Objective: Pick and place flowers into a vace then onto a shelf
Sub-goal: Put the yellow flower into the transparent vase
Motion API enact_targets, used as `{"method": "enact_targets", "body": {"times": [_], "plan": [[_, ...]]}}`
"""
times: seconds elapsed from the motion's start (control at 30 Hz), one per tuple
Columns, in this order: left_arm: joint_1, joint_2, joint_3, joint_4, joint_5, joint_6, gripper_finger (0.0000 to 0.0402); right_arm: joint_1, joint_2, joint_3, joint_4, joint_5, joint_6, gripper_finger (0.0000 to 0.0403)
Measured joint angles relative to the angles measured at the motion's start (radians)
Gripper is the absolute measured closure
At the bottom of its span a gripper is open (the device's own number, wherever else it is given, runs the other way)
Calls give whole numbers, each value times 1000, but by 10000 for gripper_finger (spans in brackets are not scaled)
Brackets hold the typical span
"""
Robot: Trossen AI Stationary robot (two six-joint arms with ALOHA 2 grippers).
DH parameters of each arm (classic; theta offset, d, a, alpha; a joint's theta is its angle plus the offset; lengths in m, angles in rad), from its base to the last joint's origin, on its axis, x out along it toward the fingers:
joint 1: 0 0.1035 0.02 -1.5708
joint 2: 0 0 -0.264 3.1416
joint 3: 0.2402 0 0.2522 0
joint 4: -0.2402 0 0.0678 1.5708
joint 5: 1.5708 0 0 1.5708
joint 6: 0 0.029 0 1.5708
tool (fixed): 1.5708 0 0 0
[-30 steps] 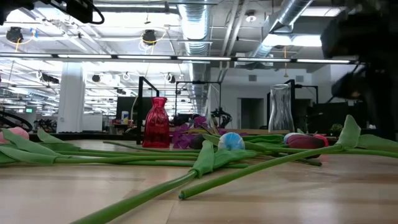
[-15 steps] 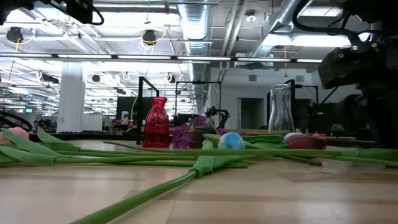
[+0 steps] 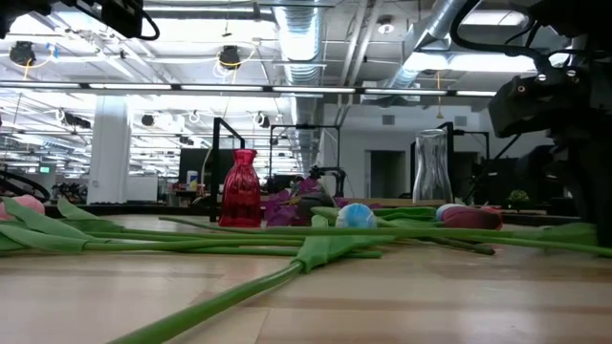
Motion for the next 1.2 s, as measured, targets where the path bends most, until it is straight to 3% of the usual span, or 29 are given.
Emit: {"method": "enact_targets", "body": {"times": [0.23, 0.43, 0.73, 0.87, 1.2], "plan": [[0, 0, 0, 0, 0, 13, 401, 0, -1, 5, -12, 0, -6, 396], [0, 0, 0, 0, -2, 11, 401, 0, -1, 110, -165, 27, -23, 395], [0, 0, 0, 5, -5, -17, 401, 0, -2, 415, -544, 132, -62, 399], [0, 10, 0, 60, -57, -50, 401, -3, -2, 565, -707, 190, -83, 399], [0, 152, 2, 186, -85, -111, 401, -47, 46, 921, -1001, 344, -220, 400]]}}
